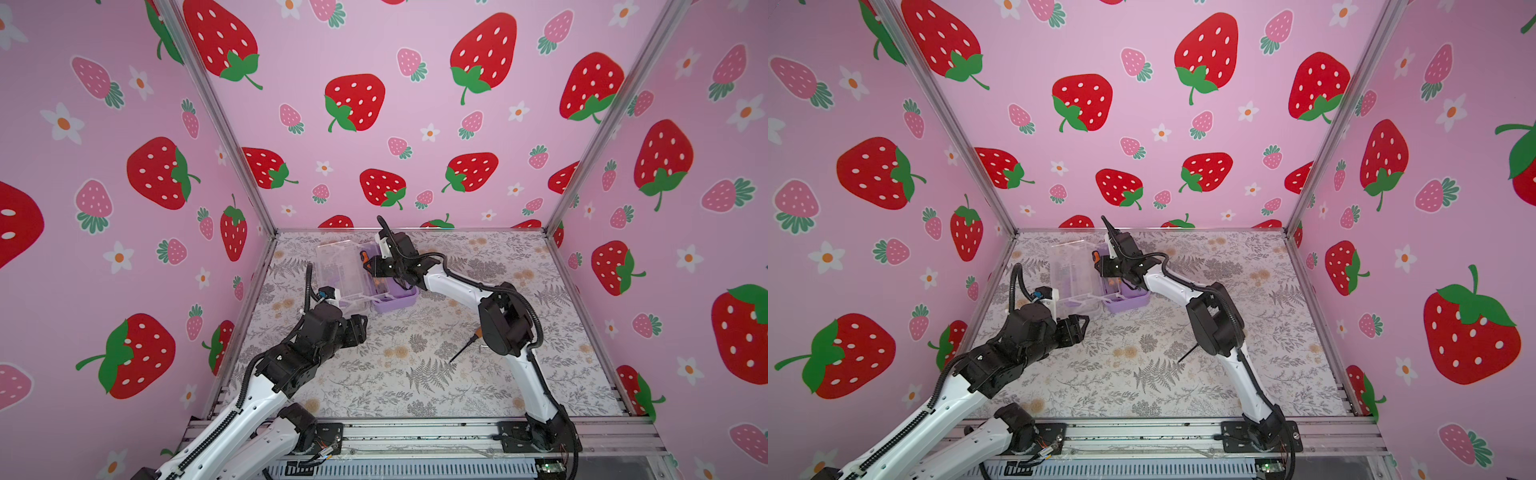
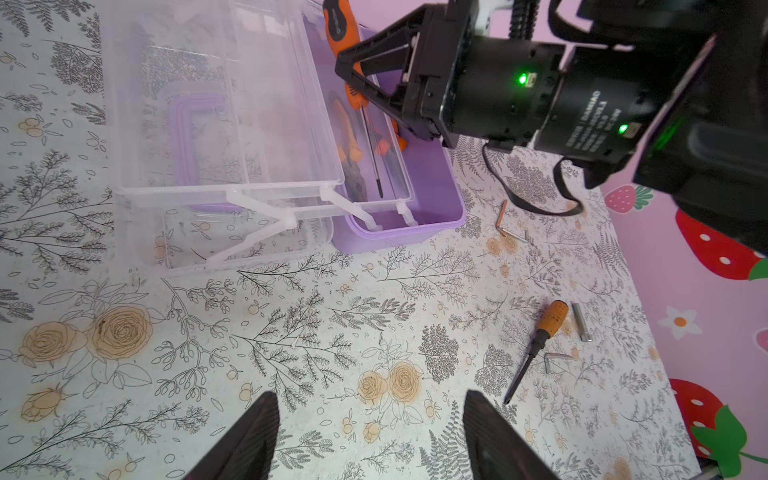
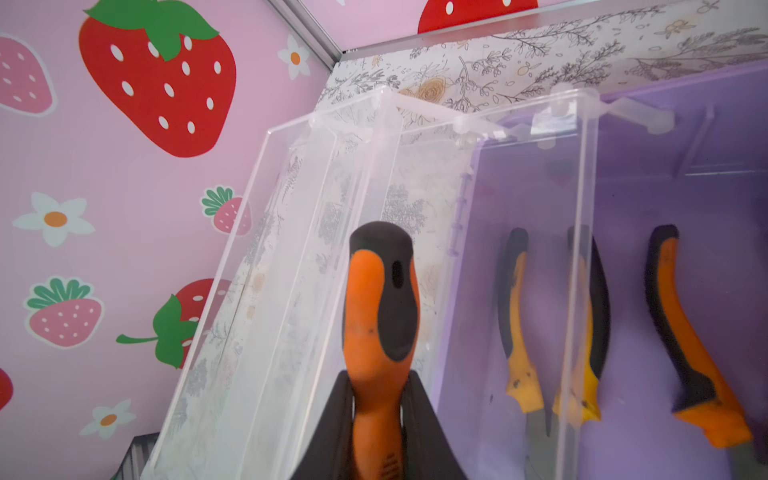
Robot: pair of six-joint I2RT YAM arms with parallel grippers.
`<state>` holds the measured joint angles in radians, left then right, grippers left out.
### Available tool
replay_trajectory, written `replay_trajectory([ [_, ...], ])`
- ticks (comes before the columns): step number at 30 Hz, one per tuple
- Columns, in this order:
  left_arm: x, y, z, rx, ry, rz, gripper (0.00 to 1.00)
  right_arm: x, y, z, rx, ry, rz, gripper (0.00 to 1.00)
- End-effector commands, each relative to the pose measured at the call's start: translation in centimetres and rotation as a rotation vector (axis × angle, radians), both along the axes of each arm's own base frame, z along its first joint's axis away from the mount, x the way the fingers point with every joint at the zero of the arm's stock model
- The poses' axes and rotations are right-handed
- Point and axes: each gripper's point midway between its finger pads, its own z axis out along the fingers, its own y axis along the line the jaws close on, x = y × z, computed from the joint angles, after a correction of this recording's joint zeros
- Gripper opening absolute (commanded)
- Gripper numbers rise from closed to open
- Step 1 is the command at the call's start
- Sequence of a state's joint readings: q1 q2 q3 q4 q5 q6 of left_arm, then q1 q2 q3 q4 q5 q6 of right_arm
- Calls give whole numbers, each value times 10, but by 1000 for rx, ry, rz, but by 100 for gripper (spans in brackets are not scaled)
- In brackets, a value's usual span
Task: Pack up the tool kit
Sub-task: 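Carry the orange screwdriver into the clear tray and open the right gripper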
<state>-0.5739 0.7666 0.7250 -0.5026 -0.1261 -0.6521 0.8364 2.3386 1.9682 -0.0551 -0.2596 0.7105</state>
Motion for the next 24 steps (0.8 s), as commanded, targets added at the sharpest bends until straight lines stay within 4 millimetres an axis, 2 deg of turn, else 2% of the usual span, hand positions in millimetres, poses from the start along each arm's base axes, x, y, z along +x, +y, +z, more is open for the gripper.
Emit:
replay_trajectory([
  [1, 1, -1, -2, -15, -1, 6, 73, 9, 9, -10, 36, 54, -29, 0],
  [4, 1, 1, -3, -10, 3, 10, 73, 12, 17, -19, 44, 86, -26, 1],
  [10, 0, 4, -5, -2, 3, 23, 73, 7, 24, -27, 67, 125, -16, 21],
  [12, 1, 4, -6, 0, 5, 23, 73, 6, 25, -23, 68, 115, -14, 30],
  [18, 3, 2, -8, -1, 16, 20, 73, 6, 21, 2, 76, 66, -23, 40],
  [22, 4, 2, -9, -2, 21, 21, 73, 5, 14, 24, 74, 18, -31, 39],
  [24, 4, 1, -8, -6, 18, 20, 73, 4, 5, 37, 65, -19, -39, 35],
])
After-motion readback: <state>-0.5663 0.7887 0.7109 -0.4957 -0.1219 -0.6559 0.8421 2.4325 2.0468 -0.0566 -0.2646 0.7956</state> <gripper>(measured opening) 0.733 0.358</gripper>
